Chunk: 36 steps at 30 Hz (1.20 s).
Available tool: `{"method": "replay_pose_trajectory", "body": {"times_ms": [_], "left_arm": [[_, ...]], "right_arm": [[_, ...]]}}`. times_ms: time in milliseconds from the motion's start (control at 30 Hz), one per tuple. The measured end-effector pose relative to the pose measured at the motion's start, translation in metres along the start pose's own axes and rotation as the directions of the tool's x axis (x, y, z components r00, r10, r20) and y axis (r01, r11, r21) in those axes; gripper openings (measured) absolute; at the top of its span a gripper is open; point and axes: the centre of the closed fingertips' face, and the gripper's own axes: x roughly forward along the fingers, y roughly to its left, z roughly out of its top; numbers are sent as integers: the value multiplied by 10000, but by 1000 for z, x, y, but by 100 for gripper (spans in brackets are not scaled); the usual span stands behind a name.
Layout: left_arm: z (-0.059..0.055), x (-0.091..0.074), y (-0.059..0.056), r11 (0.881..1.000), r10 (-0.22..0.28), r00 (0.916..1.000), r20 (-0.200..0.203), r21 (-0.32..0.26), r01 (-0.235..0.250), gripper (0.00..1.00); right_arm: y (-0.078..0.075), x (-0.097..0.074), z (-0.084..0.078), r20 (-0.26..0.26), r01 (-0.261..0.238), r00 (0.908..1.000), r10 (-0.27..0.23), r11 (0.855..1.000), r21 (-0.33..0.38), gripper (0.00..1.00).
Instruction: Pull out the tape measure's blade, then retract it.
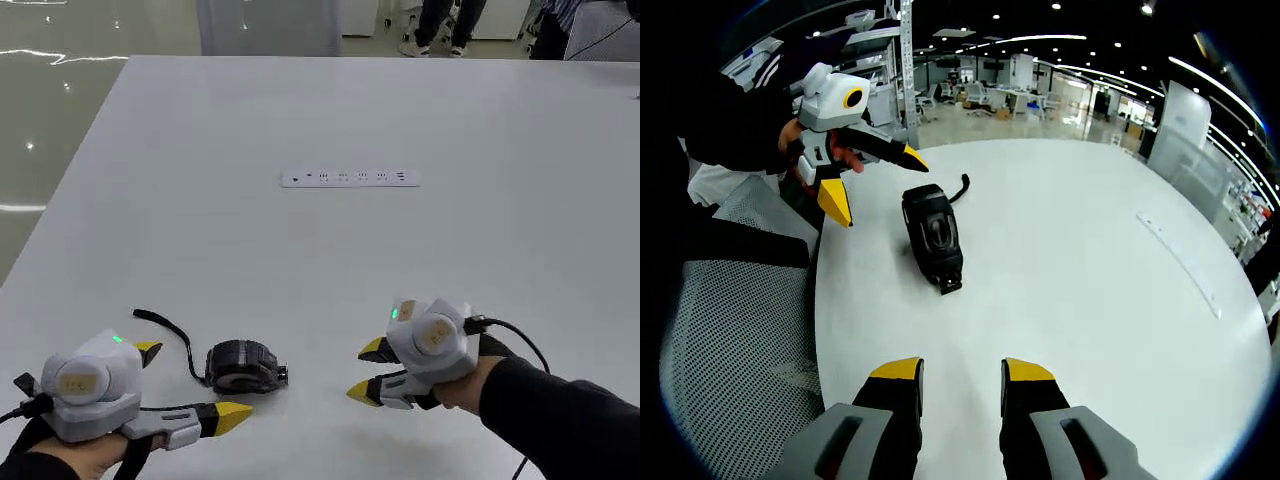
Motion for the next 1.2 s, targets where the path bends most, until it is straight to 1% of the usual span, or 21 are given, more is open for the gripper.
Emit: {"method": "replay_pose_trajectory", "body": {"times_ms": [33, 67, 133, 200, 267, 333, 400, 467, 533, 633, 667, 733, 767, 800, 867, 933, 1000, 1100, 1200], "left_arm": [[-4, -3, -2, 9992, -337, 9992, -211, -232, 332, 99], [-8, -5, 0, 9988, -405, 9979, -501, -282, 391, 99], [-10, -9, 6, 9994, -325, 9976, -603, 114, 333, 99], [-10, -13, 8, 9990, -442, 9969, -651, 38, 445, 99], [-12, -18, 11, 9991, -430, 9963, -738, -2, 431, 99], [-13, -23, 14, 9989, -469, 9956, -810, -12, 469, 99], [-17, -27, 19, 9995, -319, 9943, -1021, -90, 311, 99], [-17, -33, 21, 9991, -374, 9952, -907, -209, 356, 99], [-20, -37, 25, 9996, -271, 9946, -1004, -152, 257, 99], [-23, -44, 28, 9995, -272, 9938, -1075, -159, 257, 99], [-24, -46, 28, 9995, -275, 9937, -1086, -171, 258, 99], [-27, -49, 28, 9992, -349, 9932, -1114, -227, 325, 99], [-29, -50, 29, 9996, -285, 9930, -1145, -123, 273, 99], [-32, -52, 31, 9997, -249, 9925, -1199, -19, 249, 99], [-34, -54, 32, 9996, -277, 9921, -1227, -41, 274, 99], [-37, -56, 34, 9998, -217, 9907, -1341, -2, 218, 99], [-38, -58, 36, 9998, -192, 9898, -1409, -4, 194, 99], [-36, -62, 37, 9998, -194, 9903, -1377, -63, 187, 99], [-33, -65, 38, 9999, -131, 9912, -1316, 53, 139, 99]], "right_arm": [[0, -4, 0, 76, 48, 10000, -48, 9999, 104, 29], [0, -7, -1, 127, 54, 9999, -55, 9999, 124, 31], [0, -14, -3, 226, 47, 9997, -51, 9999, 150, 35], [0, -20, -6, 282, 49, 9996, -53, 9999, 153, 38], [0, -27, -10, 399, 34, 9992, -41, 9998, 198, 42], [-1, -34, -15, 576, 14, 9983, -37, 9992, 391, 46], [-5, -41, -23, 720, 108, 9973, -153, 9980, 618, 50], [-9, -48, -32, 839, 229, 9960, -303, 9959, 876, 54], [-13, -55, -42, 847, 396, 9952, -496, 9925, 1156, 60], [-22, -66, -55, 820, 750, 9928, -875, 9866, 1448, 63], [-23, -69, -58, 827, 832, 9919, -963, 9853, 1491, 64], [-27, -74, -70, 600, 1089, 9914, -1163, 9874, 1151, 67], [-28, -76, -73, 544, 1133, 9913, -1200, 9871, 1135, 68], [-29, -79, -78, 503, 1158, 9911, -1229, 9853, 1259, 68], [-33, -85, -84, 503, 1254, 9897, -1342, 9806, 1506, 71], [-35, -90, -88, 526, 1378, 9876, -1478, 9774, 1602, 73], [-36, -96, -91, 623, 1378, 9865, -1515, 9733, 1838, 76], [-38, -103, -96, 677, 1473, 9842, -1637, 9685, 2008, 80], [-37, -110, -100, 764, 1478, 9829, -1678, 9648, 2174, 84]]}}
